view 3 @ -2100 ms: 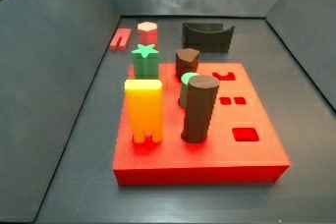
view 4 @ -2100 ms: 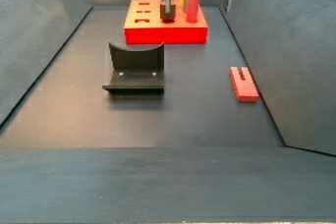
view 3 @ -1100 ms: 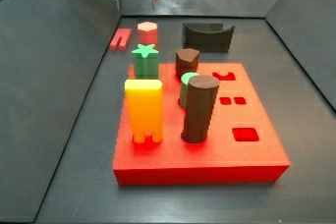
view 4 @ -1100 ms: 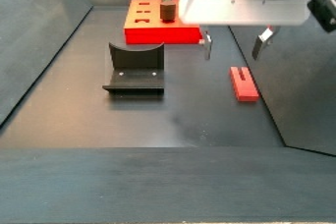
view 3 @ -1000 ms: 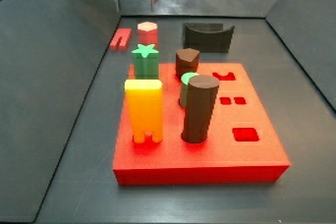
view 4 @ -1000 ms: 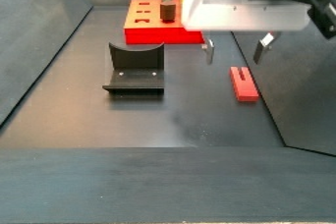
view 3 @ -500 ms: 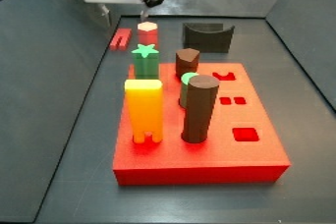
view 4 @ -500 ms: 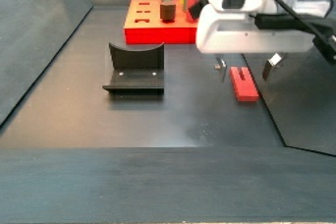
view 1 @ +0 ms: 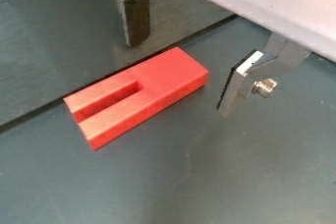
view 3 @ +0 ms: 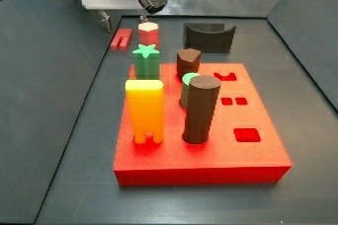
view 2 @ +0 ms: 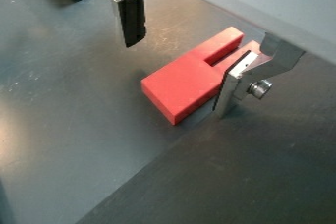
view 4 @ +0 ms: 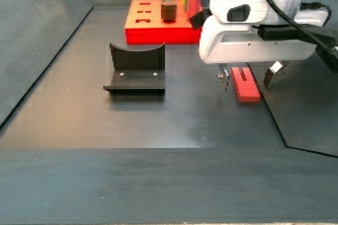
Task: Pick up the double-square object. Move up. Rotate the double-square object. Place the double-square object on the fixture. Regrasp the double-square object. Move to above the board. Insert the double-square object.
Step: Pick up the double-square object.
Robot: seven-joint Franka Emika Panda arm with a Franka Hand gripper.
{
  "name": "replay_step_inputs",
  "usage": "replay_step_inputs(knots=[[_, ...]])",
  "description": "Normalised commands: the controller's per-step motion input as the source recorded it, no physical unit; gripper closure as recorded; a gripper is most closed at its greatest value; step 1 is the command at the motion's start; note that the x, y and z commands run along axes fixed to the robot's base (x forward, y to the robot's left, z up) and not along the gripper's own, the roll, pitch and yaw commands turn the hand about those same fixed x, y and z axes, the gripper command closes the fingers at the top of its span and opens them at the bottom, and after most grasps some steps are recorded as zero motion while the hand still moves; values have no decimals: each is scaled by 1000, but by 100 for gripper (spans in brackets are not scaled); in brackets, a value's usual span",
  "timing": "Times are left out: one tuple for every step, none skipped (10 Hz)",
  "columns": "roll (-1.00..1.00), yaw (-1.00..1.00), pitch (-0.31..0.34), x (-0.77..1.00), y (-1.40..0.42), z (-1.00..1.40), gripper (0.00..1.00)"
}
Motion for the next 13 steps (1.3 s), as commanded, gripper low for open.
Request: replay_step_inputs(knots=[[19,300,0,326,103,-1000,0],[0,0,0,583,0,-1000,0],[24,-206,0,540,-31,-1000,0],[44,-346,0,560,-114,-1000,0],[47,-411,0,586,-149,-1000,0],[-27,-757,-139,46,-103,-817,0],[-170,-851,-194,-149,0,-563,0],[-183,-857,-186,-163,-9,-563,0],[-191,-857,-187,-157,-14,-551,0],[-234,-800,-210,-220,-20,-457,0],[-203,-614,-134,-451,0,-100,0],[-34,-329,-93,-569,0,-14,0],[-26,-163,-51,-351,0,0,0]])
